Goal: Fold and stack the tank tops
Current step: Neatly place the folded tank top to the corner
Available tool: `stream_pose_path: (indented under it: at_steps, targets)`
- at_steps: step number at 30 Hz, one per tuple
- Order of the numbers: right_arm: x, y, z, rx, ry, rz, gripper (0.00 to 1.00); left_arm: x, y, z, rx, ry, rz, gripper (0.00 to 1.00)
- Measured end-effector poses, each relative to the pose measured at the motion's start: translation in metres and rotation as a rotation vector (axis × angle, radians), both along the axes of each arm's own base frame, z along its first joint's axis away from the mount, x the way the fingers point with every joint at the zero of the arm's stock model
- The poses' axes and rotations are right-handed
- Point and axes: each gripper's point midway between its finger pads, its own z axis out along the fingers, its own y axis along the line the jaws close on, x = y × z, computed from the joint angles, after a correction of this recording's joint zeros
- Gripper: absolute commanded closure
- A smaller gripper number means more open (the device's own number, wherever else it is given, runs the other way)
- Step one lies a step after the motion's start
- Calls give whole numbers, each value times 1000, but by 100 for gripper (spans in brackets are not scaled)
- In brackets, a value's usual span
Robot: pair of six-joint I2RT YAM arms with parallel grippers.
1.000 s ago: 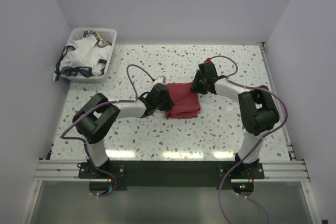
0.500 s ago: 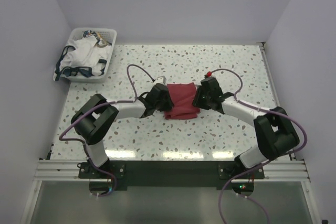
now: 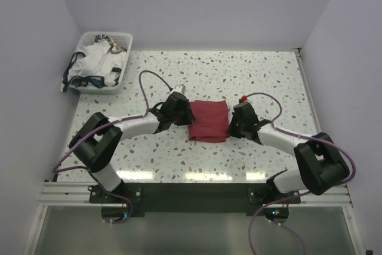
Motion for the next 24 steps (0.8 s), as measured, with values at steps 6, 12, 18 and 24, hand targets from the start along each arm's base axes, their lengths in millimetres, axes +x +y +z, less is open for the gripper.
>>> stream_pose_path:
  at_steps: [6, 12, 18, 24]
  targets:
    - [-31, -17, 2, -16, 16, -16, 97, 13, 22, 11, -54, -2, 49, 51]
    - [-46, -27, 19, -12, 0, -36, 62, 3, 18, -2, -106, 49, 4, 49]
    - [-42, -25, 58, -42, -66, -24, 54, -15, 7, -21, -135, 116, -55, 49]
    - [-27, -20, 88, -57, -132, -26, 53, -20, -6, -20, -169, 119, -80, 49]
